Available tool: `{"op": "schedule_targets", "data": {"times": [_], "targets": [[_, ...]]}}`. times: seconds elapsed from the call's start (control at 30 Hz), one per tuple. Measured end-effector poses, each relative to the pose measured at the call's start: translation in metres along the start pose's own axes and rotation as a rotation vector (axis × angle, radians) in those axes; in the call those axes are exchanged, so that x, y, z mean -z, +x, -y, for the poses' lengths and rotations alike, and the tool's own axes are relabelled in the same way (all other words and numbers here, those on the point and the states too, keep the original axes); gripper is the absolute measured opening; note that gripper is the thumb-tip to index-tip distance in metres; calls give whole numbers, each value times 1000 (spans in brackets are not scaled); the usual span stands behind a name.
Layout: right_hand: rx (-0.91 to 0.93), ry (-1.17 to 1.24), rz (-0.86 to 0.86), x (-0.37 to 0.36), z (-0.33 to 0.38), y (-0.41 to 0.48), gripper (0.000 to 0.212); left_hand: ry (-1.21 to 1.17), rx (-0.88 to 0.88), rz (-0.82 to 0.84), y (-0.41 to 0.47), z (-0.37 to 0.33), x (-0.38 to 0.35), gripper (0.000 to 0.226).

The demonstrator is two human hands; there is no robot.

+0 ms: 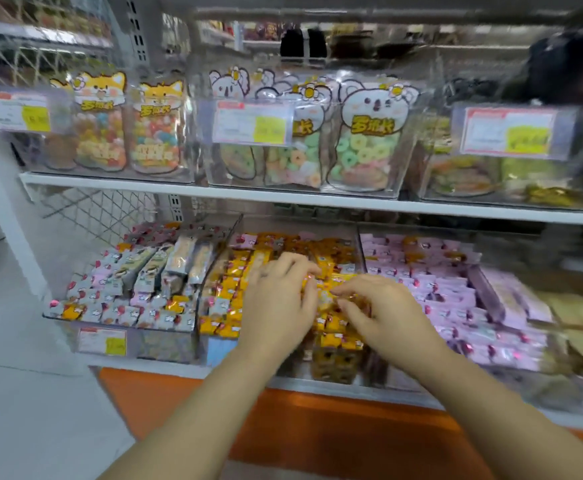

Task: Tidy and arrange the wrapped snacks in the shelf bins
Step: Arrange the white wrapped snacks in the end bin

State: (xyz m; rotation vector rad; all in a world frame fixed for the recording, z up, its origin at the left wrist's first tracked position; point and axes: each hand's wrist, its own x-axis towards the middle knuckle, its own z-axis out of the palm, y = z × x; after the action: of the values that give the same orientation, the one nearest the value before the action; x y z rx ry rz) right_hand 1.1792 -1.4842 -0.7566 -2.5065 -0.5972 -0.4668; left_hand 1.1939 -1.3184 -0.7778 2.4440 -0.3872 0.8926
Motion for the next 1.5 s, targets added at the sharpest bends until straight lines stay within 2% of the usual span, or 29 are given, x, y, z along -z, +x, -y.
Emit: {"op": "schedule_targets", "data": {"times": [0.13,0.2,0.27,0.43,0.5,0.57,0.63,0.8,0.9,1.0,1.07,1.27,1.5], "targets": [[-87,-70,-66,25,-41,-21,18,71,-91,119,4,-36,-27,21],[-125,-170,-93,37,-64,-29,21,104,-132,170,6,-51,-39,17],[-153,-293,-112,49,-88,-34,14,94,-162,238,8,-63,-50,19],[-258,-436,97,81,-138,-52,11,128,-256,310,11,-84,-73,17],[-230,-433,128,89,-151,-61,12,133,-306,340,15,-94,-80,18],[-196,-419,157,93,-160,-65,13,114,-337,440,18,-104,-87,24],[-156,-409,185,93,-168,-65,11,87,-314,534,20,-111,-95,32],[-58,-421,168,91,-175,-61,7,67,-274,594,20,-119,-109,39],[-67,-411,123,90,-169,-61,10,96,-264,614,18,-117,-111,41],[-150,-379,154,90,-163,-63,9,126,-277,671,15,-118,-112,45],[-142,-380,173,92,-162,-63,12,156,-297,716,14,-118,-111,48],[-102,-348,74,103,-159,-63,11,146,-292,752,16,-118,-112,53],[10,-276,-357,110,-131,-66,19,165,-315,717,16,-120,-109,57]]}}
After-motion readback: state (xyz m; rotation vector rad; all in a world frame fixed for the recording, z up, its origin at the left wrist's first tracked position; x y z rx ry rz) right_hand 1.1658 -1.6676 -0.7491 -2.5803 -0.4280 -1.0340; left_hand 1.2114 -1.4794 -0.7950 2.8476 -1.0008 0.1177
